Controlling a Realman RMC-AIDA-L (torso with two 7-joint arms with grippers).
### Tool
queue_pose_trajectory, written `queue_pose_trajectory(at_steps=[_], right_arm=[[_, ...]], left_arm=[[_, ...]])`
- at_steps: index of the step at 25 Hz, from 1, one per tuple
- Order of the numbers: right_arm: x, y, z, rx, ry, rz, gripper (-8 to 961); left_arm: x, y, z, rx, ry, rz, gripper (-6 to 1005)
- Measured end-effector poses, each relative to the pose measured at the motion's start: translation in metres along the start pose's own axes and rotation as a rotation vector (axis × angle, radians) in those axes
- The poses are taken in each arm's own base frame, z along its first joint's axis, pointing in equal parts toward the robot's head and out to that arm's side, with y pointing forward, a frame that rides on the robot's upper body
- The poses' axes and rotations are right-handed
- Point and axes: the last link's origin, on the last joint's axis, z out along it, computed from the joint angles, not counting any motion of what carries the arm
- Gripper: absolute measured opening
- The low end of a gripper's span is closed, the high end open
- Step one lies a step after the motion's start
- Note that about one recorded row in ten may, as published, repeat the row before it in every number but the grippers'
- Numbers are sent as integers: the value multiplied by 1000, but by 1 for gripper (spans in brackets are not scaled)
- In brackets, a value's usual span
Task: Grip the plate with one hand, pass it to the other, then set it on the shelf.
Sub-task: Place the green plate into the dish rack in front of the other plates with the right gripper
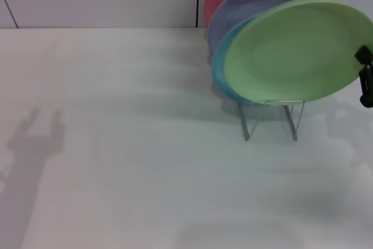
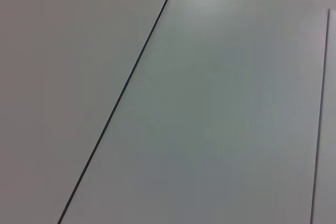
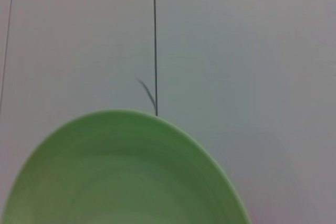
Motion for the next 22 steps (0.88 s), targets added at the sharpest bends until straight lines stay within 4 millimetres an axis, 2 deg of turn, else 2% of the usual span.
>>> queue_pose_trajectory(at_steps=[14,22], right_arm=[[2,0,-1,10,11,-4,33],[4,2,-8,14,18,8,35]], left_arm=[[3,-1,2,-11,7,-1,489],[4,-1,3,-16,11,-3,489]])
